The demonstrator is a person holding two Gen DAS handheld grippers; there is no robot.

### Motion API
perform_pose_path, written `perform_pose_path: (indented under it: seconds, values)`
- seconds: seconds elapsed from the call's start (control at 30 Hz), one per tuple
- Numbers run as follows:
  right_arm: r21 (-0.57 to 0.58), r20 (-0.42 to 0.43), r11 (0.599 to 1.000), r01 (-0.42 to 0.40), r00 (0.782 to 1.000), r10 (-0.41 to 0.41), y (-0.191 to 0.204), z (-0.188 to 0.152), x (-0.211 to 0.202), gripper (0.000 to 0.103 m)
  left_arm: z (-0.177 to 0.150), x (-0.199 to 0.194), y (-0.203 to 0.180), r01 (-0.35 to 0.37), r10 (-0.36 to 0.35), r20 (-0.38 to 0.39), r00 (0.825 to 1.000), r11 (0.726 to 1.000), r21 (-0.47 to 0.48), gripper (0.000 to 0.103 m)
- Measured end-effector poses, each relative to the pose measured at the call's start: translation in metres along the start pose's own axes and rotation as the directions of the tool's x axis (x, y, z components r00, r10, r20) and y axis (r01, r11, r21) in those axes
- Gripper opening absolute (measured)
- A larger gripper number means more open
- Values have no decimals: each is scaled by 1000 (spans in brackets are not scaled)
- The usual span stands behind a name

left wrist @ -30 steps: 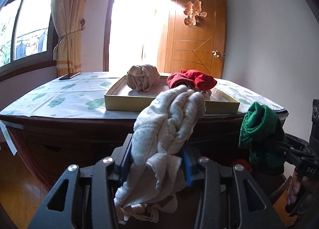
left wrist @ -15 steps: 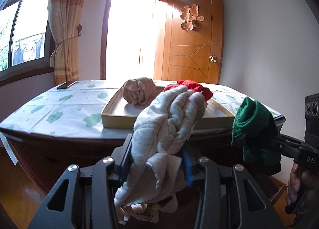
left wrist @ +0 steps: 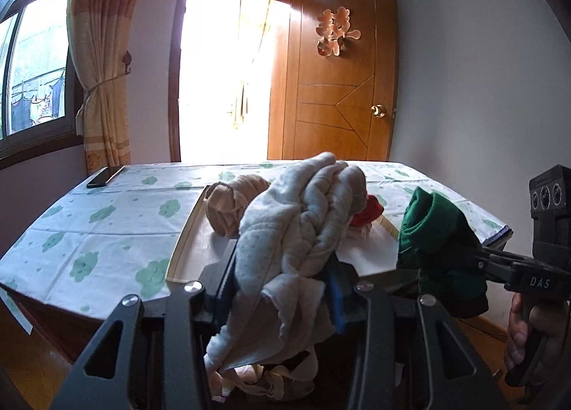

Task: Take underwear out of drawer
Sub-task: 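Carry the white underwear and striped sock over the beige tray with both grippers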

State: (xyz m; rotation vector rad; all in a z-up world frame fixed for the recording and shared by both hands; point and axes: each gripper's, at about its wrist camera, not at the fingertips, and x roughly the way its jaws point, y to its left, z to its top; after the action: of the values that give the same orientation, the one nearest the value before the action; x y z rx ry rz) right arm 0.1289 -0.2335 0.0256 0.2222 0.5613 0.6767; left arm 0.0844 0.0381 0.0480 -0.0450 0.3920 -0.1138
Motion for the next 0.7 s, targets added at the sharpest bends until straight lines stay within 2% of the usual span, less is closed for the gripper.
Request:
perform_pose_path:
  seconds: [0.33,0.53,0.7]
  values:
    - [38,-22,999,14,1000,-13,-10,41,26,40,42,42,-1,21,-21,-50,999,1000,-13,42]
    - [57,-8,998,32,999,-31,-15,70,41,40,64,77,10,58,-69,-111,991,993,-99,42]
    - [91,-12,994,53,999,-52,-28,94,57,40,79,106,28,70,-101,-147,984,977,-199,42]
